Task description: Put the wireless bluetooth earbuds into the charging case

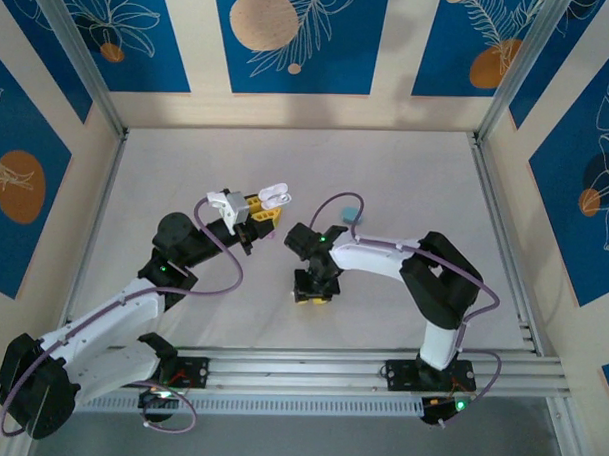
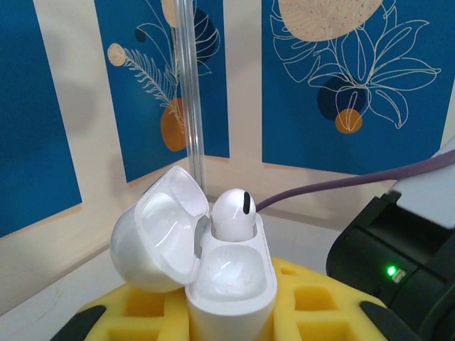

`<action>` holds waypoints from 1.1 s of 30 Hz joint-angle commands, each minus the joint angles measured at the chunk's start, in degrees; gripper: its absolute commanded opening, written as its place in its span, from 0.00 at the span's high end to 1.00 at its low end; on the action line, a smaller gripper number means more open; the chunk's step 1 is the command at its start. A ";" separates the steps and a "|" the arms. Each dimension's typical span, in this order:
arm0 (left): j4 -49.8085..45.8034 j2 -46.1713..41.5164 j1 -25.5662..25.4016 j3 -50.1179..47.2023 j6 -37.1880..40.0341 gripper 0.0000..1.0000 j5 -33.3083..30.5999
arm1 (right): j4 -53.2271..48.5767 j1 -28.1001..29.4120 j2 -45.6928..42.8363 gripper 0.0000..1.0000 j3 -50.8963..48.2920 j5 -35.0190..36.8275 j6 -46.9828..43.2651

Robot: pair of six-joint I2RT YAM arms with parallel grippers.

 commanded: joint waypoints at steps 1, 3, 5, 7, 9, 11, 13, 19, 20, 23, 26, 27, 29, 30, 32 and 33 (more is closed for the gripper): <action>1.09 -0.73 -0.54 0.70 0.75 0.83 -0.51 | -0.36 -0.54 -3.55 0.64 0.45 1.43 -3.25; 1.06 -1.04 -0.55 0.66 0.80 0.83 -0.78 | 0.25 -1.20 -3.37 0.63 1.25 -0.24 -4.03; 0.99 -1.38 -0.58 0.73 0.73 0.83 -1.04 | 1.45 -1.57 -2.78 0.62 1.69 -1.80 -4.92; 0.95 -1.85 -0.53 0.67 0.77 0.83 -1.55 | 2.06 -1.43 -1.54 0.61 2.89 -2.24 -6.98; 0.92 -2.34 -0.54 0.74 0.92 0.83 -1.91 | 0.97 -1.37 0.06 0.61 4.76 -2.31 -9.15; 0.36 -2.80 -0.56 0.91 1.14 0.83 -2.09 | 0.59 -1.24 1.71 0.61 6.17 -3.00 -11.02; -0.12 -3.23 -0.58 0.85 1.48 0.83 -2.41 | 0.19 -0.79 3.21 0.61 7.42 -2.85 -12.39; -0.91 -4.40 -0.54 0.60 1.86 0.83 -3.20 | -1.52 1.09 6.23 0.61 10.50 -2.92 -16.88; -1.08 -4.50 -0.58 0.57 1.87 0.82 -3.30 | -2.05 1.36 6.75 0.61 10.92 -2.63 -17.41; -1.44 -4.77 -0.59 0.64 2.12 0.83 -3.47 | -3.84 2.34 8.14 0.61 11.92 -0.90 -19.04; -1.66 -4.86 -0.54 0.66 2.32 0.83 -3.55 | -4.95 3.21 8.69 0.61 12.34 1.14 -20.26; -1.69 -4.79 -0.58 0.77 2.31 0.83 -3.60 | -5.26 3.35 8.82 0.60 12.35 1.99 -20.48; -1.66 -4.66 -0.54 0.85 2.31 0.83 -3.38 | -5.99 3.68 8.88 0.61 12.20 3.29 -20.50; -1.60 -4.66 -0.53 0.88 2.35 0.83 -3.37 | -6.12 3.65 8.69 0.61 12.04 3.95 -20.43; -1.53 -4.53 -0.57 0.77 2.14 0.83 -3.42 | -6.44 3.79 8.37 0.61 11.65 5.10 -20.29; -1.52 -4.51 -0.54 0.81 2.13 0.82 -3.34 | -6.49 3.79 8.14 0.61 11.36 5.60 -20.31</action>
